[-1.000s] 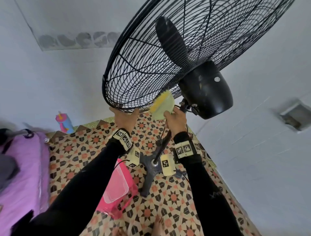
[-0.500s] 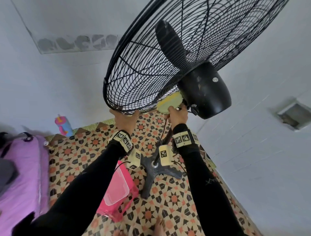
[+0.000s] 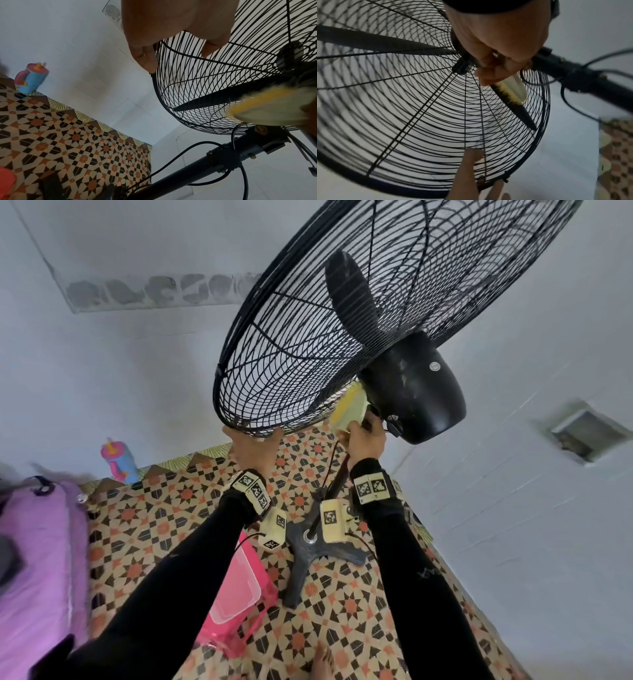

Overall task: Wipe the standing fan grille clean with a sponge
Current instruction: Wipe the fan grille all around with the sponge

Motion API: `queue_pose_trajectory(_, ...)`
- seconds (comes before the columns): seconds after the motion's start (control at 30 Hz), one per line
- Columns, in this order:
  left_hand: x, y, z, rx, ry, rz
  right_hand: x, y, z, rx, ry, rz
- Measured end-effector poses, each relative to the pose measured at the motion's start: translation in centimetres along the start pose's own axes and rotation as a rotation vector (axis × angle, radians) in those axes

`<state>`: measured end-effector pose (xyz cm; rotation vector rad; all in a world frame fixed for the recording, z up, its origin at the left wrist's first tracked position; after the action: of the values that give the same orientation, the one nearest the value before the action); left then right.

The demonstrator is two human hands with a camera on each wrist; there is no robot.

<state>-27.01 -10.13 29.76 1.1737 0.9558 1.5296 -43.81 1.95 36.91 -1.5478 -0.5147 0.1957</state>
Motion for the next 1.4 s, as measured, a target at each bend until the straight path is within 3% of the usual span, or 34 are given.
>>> queue_pose_trajectory(0.1,-1.8,-1.4,-0.7,-0.010,-0.018,0.032,0.2,-0.4,-1.9,-0.008,-0.061,0.035)
queue_pose_trajectory(0.23,-3.1,-2.6,-1.2,-0.051,-0.035,0.012,0.7,0.7,-0.6,-0.057,-0.073,0.021)
queue_pose_trajectory(0.33,-0.7,-0.6,-0.1,-0.024,-0.026,-0.031,0.5,1.6,0.2,-0.038,-0.038,0.059)
queue_pose_trajectory(0.5,0.6,0.7,0.8,0.013,-0.024,-0.097,0.3,0.4,-2.6,-0.091,-0.057,0.002)
queue_pose_trajectory(0.67,0.5,0.6,0.9,0.014,-0.024,-0.074,3.1,1.3,-0.9,0.044,-0.039,0.194)
queue_pose_trajectory(0.83,1.2,1.1,0.8,0.016,-0.039,-0.083,0.4,0.6,-2.7,0.048,0.000,0.051)
queue_pose_trajectory(1.07,1.0,1.0,1.2,0.029,-0.066,-0.100,3.6,2.2,-1.4,0.043,-0.023,0.231)
queue_pose_trajectory(1.23,-0.3,-0.1,0.5,0.011,-0.072,-0.086,1.1,0.0,-3.0,0.032,0.037,0.133)
queue_pose_trajectory(1.4,0.7,0.7,1.0,-0.041,-0.022,-0.065,2.8,2.5,-1.5,0.117,-0.061,0.296)
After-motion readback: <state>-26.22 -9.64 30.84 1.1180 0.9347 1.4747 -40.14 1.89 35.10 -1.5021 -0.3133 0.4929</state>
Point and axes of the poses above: each hand's wrist, its own x-axis away from the middle knuckle, its own z-axis out of the back of the hand, y = z × x, the point moved 3 cm from there along -x, towards the middle knuckle, and after that the axes turned 1 degree about y, right-handed, at the moved point
